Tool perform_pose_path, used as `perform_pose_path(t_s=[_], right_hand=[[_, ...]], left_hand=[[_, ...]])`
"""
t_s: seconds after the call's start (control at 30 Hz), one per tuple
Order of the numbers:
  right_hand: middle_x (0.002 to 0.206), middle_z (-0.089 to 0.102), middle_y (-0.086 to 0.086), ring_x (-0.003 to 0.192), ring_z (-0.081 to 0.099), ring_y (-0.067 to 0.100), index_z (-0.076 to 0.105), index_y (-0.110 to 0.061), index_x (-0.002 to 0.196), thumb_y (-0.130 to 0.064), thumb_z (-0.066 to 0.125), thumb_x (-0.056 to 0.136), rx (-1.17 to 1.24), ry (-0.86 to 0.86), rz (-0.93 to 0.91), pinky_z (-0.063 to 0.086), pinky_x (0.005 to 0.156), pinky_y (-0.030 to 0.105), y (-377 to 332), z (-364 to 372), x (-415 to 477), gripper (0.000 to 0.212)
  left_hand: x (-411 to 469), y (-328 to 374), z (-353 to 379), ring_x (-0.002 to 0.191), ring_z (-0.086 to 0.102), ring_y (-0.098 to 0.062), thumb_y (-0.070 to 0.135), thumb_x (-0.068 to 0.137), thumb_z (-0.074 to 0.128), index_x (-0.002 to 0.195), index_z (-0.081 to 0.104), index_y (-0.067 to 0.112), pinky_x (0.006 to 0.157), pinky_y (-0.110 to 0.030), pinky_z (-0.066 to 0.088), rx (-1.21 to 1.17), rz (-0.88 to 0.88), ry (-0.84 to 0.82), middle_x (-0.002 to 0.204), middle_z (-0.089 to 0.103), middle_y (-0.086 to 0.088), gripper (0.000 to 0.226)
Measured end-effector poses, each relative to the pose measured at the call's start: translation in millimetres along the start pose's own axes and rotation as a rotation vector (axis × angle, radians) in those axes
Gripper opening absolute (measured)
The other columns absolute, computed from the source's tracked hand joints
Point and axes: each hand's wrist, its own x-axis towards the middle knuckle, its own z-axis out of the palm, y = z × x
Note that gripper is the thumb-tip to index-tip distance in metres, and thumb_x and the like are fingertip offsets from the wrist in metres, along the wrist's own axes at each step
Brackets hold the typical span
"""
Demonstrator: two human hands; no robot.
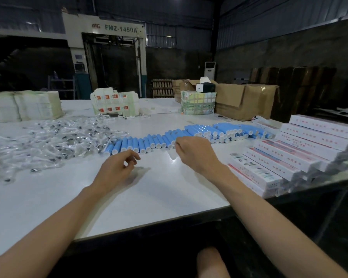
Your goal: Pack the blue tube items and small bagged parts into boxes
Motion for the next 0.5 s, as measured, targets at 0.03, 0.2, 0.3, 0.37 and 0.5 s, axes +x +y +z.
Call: perform_pose_path(t_s=[0.03,0.2,0.3,0.37,0.5], right_hand=[[0.078,0.065,0.004,0.071,0.061,0.029,0.059,-0.012,0.089,-0.026,0.043,0.107,0.058,0.010,-0.022,0.053,0.069,0.043,-14.9,5.1,10.7,0.027],[0.081,0.067,0.009,0.077,0.062,0.036,0.056,-0.012,0.097,-0.030,0.042,0.108,0.319,-0.007,-0.092,0.051,0.067,0.045,-92.6,45.1,55.1,0.025],[0.083,0.068,0.011,0.082,0.062,0.037,0.053,-0.013,0.092,-0.033,0.043,0.108,0.535,-0.050,-0.006,0.044,0.066,0.042,-126.6,72.4,72.4,0.027],[0.086,0.069,0.012,0.085,0.063,0.036,0.054,-0.014,0.091,-0.034,0.043,0.108,0.602,-0.080,0.036,0.039,0.066,0.040,-143.4,89.8,79.2,0.029],[0.082,0.067,0.009,0.081,0.062,0.034,0.054,-0.012,0.090,-0.035,0.040,0.110,0.650,-0.125,0.002,0.036,0.064,0.038,-165.8,117.4,76.0,0.033]], left_hand=[[-0.2,2.1,0.1,0.094,0.070,-0.006,0.006,0.099,0.062,0.104,0.071,0.033,0.084,-0.036,0.058,0.033,-0.009,0.029,0.095,0.073,0.014,0.029],[2.6,4.3,-16.3,0.085,0.067,-0.019,0.010,0.095,0.062,0.094,0.065,0.030,0.074,-0.037,0.053,0.202,-0.133,0.120,0.089,0.075,0.013,0.020],[2.2,1.1,-34.0,0.092,0.068,-0.022,0.010,0.091,0.058,0.098,0.065,0.027,0.078,-0.038,0.052,0.231,-0.271,0.092,0.091,0.078,0.009,0.020],[-3.6,-2.8,-45.6,0.094,0.069,-0.022,0.012,0.093,0.055,0.100,0.066,0.026,0.081,-0.039,0.053,0.236,-0.341,0.096,0.092,0.078,0.007,0.018],[-33.2,-19.8,-71.6,0.096,0.069,-0.025,0.015,0.098,0.057,0.106,0.067,0.023,0.085,-0.041,0.054,0.258,-0.460,0.074,0.101,0.078,0.003,0.015]])
